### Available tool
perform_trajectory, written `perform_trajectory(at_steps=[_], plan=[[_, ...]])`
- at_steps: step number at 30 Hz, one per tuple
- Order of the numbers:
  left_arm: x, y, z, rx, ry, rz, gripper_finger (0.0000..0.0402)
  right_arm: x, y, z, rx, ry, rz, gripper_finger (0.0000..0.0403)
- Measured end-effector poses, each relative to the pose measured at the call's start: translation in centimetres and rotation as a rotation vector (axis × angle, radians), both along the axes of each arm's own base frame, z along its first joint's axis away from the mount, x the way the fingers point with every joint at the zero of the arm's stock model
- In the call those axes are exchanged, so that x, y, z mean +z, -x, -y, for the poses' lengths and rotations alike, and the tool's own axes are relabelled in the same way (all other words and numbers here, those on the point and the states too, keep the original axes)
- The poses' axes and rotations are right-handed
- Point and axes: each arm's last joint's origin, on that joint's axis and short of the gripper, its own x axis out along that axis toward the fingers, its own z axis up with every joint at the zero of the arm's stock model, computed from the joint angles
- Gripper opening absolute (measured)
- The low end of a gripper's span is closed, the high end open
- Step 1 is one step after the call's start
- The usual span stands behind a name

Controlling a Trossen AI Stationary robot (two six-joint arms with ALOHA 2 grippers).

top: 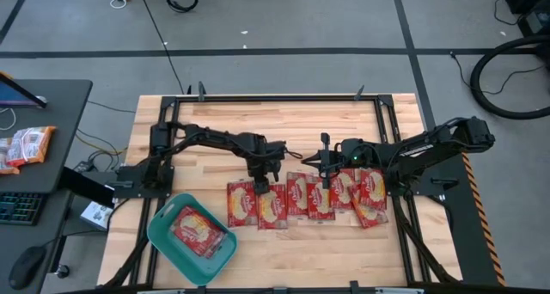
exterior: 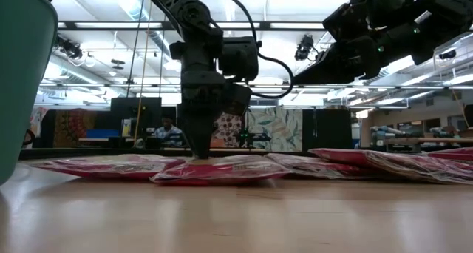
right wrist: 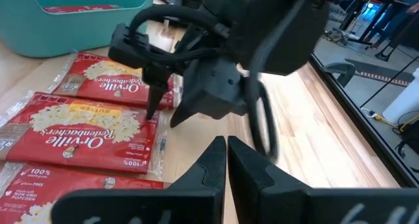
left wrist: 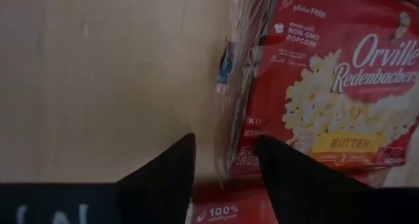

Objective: Sort popcorn bags into baskets
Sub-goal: Put the popcorn bag into the blue bin

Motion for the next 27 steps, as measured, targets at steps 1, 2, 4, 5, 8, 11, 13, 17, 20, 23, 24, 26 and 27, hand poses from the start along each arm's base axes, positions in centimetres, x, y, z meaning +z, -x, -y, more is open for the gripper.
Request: perform_trajectory(at_steps=[1,2,4,5,8,11,13,17,20,23,24,26,27], plan=[[0.0,0.0,0.2,-0.004,-0.006,-0.001,0.0163,0.0,0.0,0.0,0.0,0.0,0.0,0.002],[0.0,0.0,0.4,-0.008,-0.012,0.0,0.0156,0.0,0.0,0.0,0.0,0.0,0.0,0.002],[0.0,-0.1,0.6,-0.013,-0.025,0.001,0.0136,0.0,0.0,0.0,0.0,0.0,0.002,0.002],[0.0,-0.1,0.8,-0.016,-0.031,0.002,0.0124,0.0,0.0,0.0,0.0,0.0,0.001,0.002],[0.0,-0.1,0.8,-0.012,-0.039,0.003,0.0081,0.0,0.0,0.0,0.0,0.001,0.001,0.002],[-0.1,-0.2,0.7,-0.002,-0.034,0.009,0.003,0.0,0.0,0.0,0.0,0.001,0.002,0.002],[-0.1,-0.3,0.6,0.01,-0.022,0.012,0.001,0.0,0.0,0.0,0.0,0.001,0.002,0.002],[0.4,-0.4,0.8,0.008,0.002,0.041,0.0005,0.0,0.0,0.0,0.0,0.0,0.002,0.002],[2.0,-0.7,0.7,0.01,0.002,0.075,0.0004,0.0,0.0,0.0,0.0,0.0,-0.001,0.002],[3.6,-0.9,0.7,0.027,0.002,0.084,0.0003,0.0,0.0,0.0,0.0,0.0,-0.002,0.002],[4.0,-0.9,0.7,0.031,0.003,0.075,0.0003,0.0,0.0,0.0,0.0,0.001,-0.002,0.002],[5.0,-0.8,0.8,0.034,0.004,0.058,0.0003,0.0,0.0,0.0,0.0,0.001,-0.003,0.002],[5.5,-0.7,0.9,0.031,0.003,0.048,0.0002,0.0,0.0,0.0,0.001,0.002,-0.003,0.002]])
